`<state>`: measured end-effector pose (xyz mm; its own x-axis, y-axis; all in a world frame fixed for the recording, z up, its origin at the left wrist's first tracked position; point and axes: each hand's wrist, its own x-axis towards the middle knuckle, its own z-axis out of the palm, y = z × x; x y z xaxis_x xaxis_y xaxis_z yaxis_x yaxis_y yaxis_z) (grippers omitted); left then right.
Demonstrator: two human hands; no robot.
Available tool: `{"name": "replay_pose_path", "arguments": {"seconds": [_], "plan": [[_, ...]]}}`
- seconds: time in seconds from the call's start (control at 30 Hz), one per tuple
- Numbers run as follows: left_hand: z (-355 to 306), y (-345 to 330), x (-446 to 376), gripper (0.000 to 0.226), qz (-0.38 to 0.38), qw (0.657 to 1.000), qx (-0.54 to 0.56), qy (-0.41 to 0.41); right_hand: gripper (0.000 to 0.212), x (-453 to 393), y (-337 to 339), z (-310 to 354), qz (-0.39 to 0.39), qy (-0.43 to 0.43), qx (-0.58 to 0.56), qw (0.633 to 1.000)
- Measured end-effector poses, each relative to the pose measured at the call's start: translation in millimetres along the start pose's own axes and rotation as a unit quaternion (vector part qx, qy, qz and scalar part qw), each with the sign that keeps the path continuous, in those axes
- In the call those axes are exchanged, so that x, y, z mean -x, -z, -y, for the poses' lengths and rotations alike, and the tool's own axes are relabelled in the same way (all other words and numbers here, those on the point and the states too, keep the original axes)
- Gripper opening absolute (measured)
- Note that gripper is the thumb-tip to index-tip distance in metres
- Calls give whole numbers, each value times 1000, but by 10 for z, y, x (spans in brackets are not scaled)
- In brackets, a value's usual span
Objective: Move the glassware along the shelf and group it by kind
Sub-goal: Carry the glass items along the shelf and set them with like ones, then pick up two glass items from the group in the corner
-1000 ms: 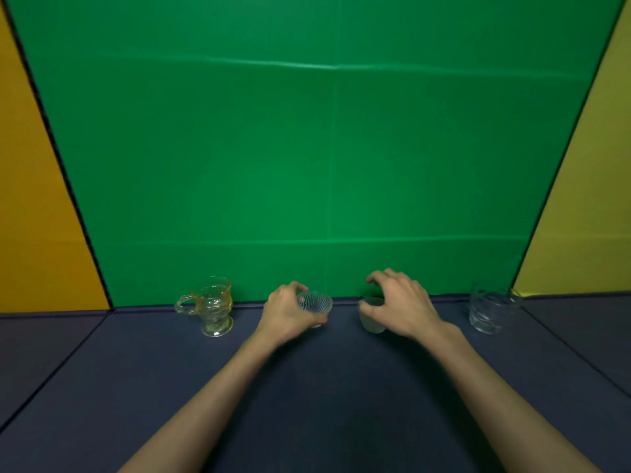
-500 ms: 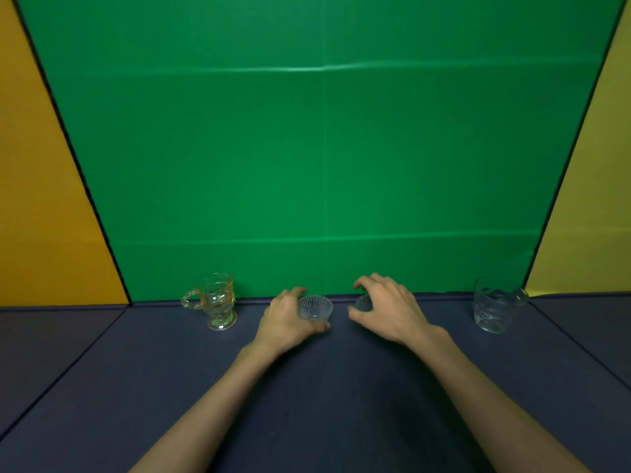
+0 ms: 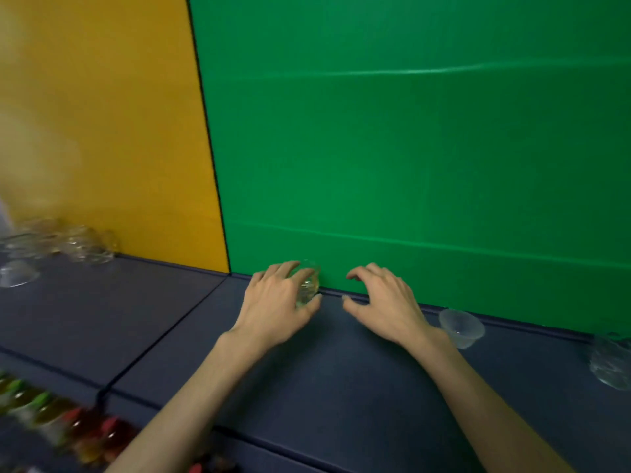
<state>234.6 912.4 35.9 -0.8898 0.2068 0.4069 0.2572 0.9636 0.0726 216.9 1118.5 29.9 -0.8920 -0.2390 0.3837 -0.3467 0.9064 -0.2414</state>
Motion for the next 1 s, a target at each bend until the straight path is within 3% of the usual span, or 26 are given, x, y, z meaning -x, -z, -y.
{"name": "replay_pose_path", "arguments": {"seconds": [0.53, 0.77, 1.0], "plan": [[2818, 867, 1315, 69, 38, 987, -56, 147, 46, -582, -966, 3026, 19, 152, -49, 987], [4170, 1147, 1860, 70, 34, 978, -70, 192, 47, -910, -1483, 4264, 22, 158, -42, 986], [5180, 1267, 2003, 69, 24, 974, -76, 213, 48, -1233, -1897, 4992, 36, 149, -33, 988]]}}
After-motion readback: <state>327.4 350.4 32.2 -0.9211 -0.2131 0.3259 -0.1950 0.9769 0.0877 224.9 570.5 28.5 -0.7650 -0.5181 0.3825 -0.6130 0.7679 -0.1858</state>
